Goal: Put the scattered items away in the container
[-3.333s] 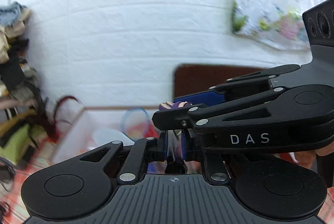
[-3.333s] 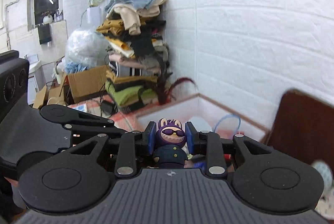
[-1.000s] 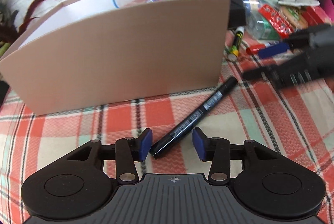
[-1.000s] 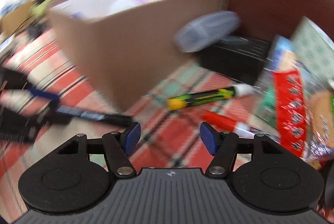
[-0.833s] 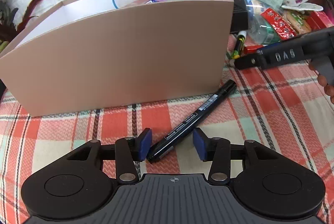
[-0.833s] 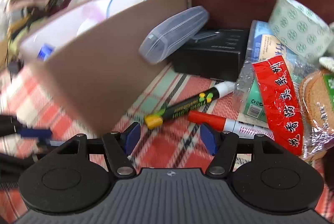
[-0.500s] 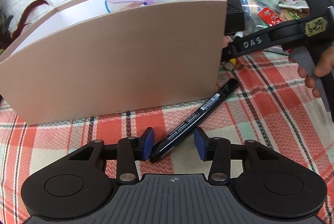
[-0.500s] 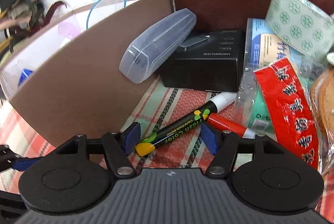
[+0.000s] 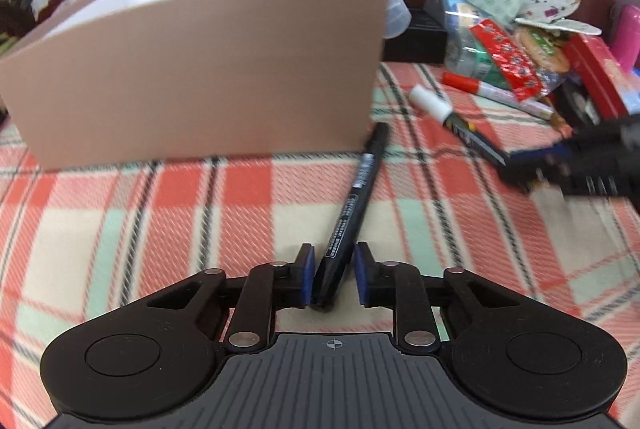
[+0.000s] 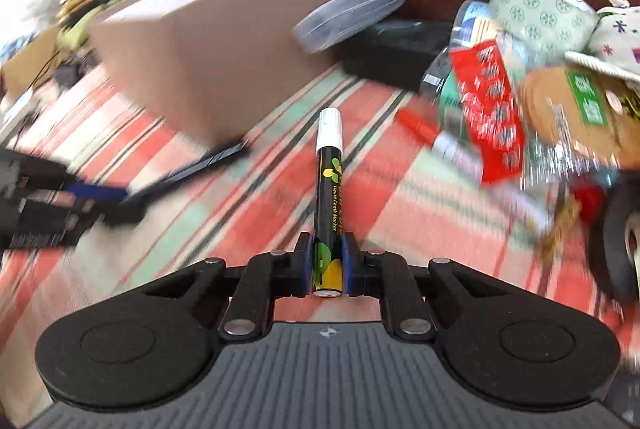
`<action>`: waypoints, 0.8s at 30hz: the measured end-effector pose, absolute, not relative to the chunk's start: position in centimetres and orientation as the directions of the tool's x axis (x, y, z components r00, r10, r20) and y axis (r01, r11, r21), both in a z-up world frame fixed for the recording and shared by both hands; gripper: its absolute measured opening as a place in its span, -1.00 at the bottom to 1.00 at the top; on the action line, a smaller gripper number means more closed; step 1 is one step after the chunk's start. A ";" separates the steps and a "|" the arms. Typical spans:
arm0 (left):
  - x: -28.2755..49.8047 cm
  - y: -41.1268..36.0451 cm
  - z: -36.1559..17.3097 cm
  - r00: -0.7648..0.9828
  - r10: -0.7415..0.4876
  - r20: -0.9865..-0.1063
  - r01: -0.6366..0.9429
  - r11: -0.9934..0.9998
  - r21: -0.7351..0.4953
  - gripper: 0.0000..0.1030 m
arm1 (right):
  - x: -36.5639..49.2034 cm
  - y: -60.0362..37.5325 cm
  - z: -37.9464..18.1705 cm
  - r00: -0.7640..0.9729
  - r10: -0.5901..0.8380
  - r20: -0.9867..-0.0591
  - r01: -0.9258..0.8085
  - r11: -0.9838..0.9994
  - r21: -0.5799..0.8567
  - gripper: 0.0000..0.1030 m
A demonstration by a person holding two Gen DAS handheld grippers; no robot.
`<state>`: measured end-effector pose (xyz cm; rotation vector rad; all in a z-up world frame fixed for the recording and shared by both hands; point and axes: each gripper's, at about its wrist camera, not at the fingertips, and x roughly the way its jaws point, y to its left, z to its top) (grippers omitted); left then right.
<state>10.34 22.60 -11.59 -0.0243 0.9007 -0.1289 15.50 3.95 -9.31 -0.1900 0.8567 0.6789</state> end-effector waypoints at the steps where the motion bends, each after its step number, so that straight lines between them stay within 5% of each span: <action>1: 10.0 22.3 -11.5 0.608 -0.131 -0.783 0.103 0.991 -0.086 -0.71 | 14.6 3.7 -9.3 0.453 0.479 -0.752 -0.633 0.767 0.107 -0.68; 2: 9.7 22.0 -11.5 0.606 -0.132 -0.785 0.101 0.991 -0.089 -0.68 | 13.8 3.5 -9.3 0.443 0.484 -0.755 -0.644 0.757 0.107 -0.67; 4: 9.4 21.4 -11.4 0.602 -0.125 -0.789 0.091 0.992 -0.087 -0.25 | 12.8 3.4 -9.4 0.442 0.481 -0.757 -0.655 0.750 0.094 -0.66; 16: 12.5 18.9 -11.6 0.582 -0.053 -0.812 0.071 0.997 -0.014 0.03 | 13.8 6.5 -9.7 0.502 0.432 -0.750 -0.644 0.765 0.009 -0.48; 17: 12.7 18.7 -11.7 0.582 -0.044 -0.812 0.078 0.997 0.002 0.02 | 14.0 6.6 -9.8 0.502 0.433 -0.748 -0.644 0.765 0.011 -0.48; 21: 13.4 18.1 -11.7 0.578 -0.028 -0.815 0.103 0.994 0.039 -0.74 | 14.3 6.9 -10.0 0.499 0.439 -0.747 -0.658 0.753 0.003 -0.47; 24: 13.3 17.9 -11.7 0.579 -0.030 -0.815 0.102 0.994 0.036 -0.78 | 14.3 6.9 -9.9 0.489 0.443 -0.751 -0.669 0.743 0.002 -0.62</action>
